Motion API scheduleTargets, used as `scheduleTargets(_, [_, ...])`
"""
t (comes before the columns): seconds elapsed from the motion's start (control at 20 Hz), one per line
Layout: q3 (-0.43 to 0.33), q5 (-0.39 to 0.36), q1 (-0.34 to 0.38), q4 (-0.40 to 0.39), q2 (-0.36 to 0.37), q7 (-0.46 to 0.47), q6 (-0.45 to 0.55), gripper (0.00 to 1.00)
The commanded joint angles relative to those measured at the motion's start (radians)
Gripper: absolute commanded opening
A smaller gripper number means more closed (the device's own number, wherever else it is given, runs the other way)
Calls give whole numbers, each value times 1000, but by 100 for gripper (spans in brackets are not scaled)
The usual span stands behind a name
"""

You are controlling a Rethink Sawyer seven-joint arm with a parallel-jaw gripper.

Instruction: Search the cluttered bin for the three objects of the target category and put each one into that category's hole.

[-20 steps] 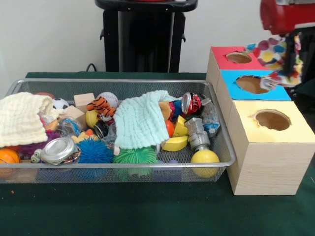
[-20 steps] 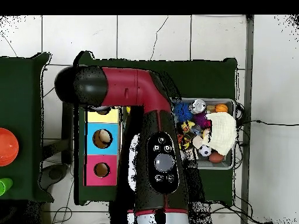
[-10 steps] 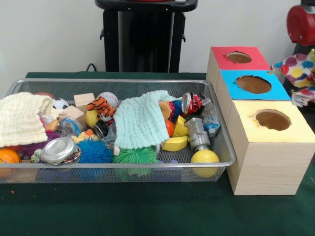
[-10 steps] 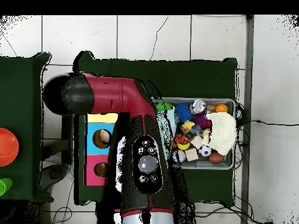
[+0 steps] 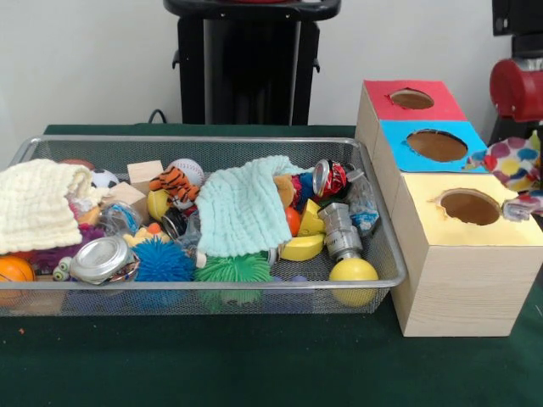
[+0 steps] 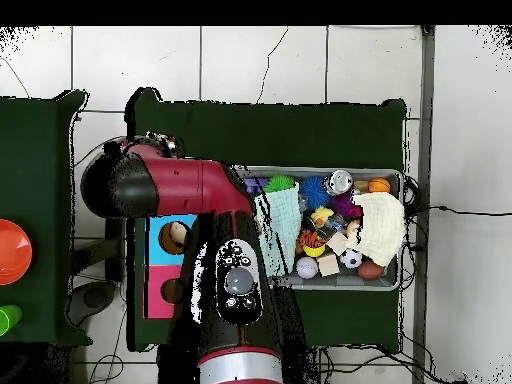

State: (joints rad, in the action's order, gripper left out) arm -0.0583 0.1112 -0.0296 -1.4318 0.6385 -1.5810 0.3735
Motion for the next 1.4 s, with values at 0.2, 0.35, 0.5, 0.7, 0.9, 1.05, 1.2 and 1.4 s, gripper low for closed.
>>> scheduleTargets(0.2, [22,33,-20,-175,-93,-279,-102,0])
scheduleTargets(0.35, [25,39,-18,-191,-98,-272,-97,0])
scheduleTargets(0.5, [32,45,-19,-206,-102,-273,-87,0])
scheduleTargets(0.7, [32,44,-15,-224,-108,-268,-99,0])
scheduleTargets(0.9, [45,43,-22,-239,-99,-266,-103,0])
scheduleTargets(1.05, [50,41,-23,-249,-97,-261,-99,0])
scheduleTargets(1.2, [47,42,-21,-263,-96,-263,-112,0])
scheduleTargets(1.4, [60,38,-31,-272,-89,-265,-115,0])
